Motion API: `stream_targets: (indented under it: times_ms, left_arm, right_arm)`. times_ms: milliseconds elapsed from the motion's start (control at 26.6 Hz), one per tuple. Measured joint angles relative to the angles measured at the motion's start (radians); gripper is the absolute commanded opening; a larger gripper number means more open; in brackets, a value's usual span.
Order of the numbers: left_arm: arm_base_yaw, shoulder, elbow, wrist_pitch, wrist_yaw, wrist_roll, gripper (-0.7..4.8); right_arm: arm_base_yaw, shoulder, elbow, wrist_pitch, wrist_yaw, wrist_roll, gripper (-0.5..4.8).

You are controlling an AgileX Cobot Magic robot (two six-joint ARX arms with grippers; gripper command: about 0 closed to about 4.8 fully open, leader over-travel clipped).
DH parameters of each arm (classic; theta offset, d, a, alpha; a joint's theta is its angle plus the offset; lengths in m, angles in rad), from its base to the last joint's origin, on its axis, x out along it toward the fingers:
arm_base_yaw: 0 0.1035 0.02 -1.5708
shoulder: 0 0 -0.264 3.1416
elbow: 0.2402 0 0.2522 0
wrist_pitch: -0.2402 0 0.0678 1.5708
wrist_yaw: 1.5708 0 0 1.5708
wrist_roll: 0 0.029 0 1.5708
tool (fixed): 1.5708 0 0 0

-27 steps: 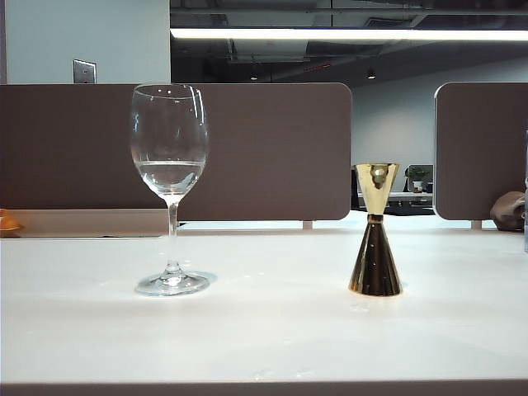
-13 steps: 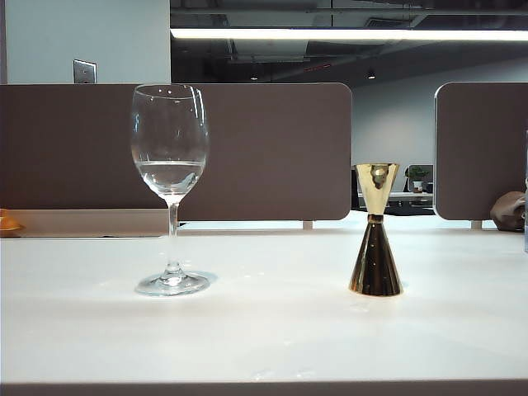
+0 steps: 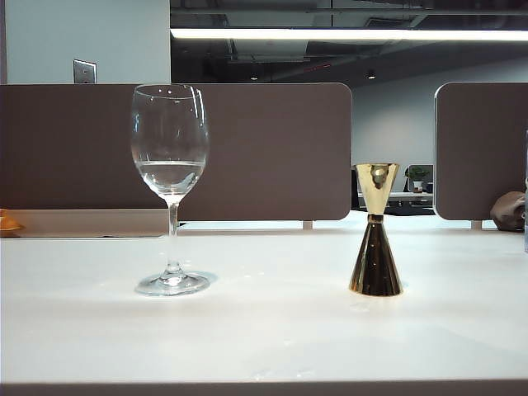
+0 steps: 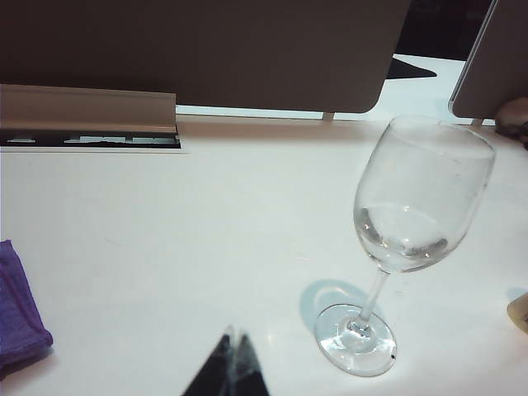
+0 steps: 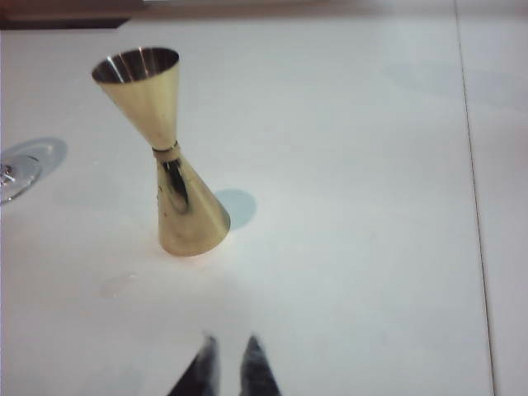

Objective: Pick up the jigger and pour the water inside into the glass.

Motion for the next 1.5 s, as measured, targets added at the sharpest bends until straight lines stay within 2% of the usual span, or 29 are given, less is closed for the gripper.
stream_targets:
  times_ms: [563, 977, 1503]
  left_arm:
    - [0.0, 0.0, 0.0, 0.001, 0.0, 0.0, -0.03]
    - [0.0, 0.001, 0.0, -0.002, 0.003, 0.0, -0.03]
    - [0.0, 0.0, 0.0, -0.002, 0.003, 0.0, -0.03]
  right_arm:
    - [-0.008, -0.029, 0.002, -0.002, 0.0, -0.001, 0.46]
    - [-0.284, -0.03, -0.003, 0.068, -0.001, -0.001, 0.46]
    - [-0.287, -0.03, -0.026, 0.04, -0.002, -0.001, 0.46]
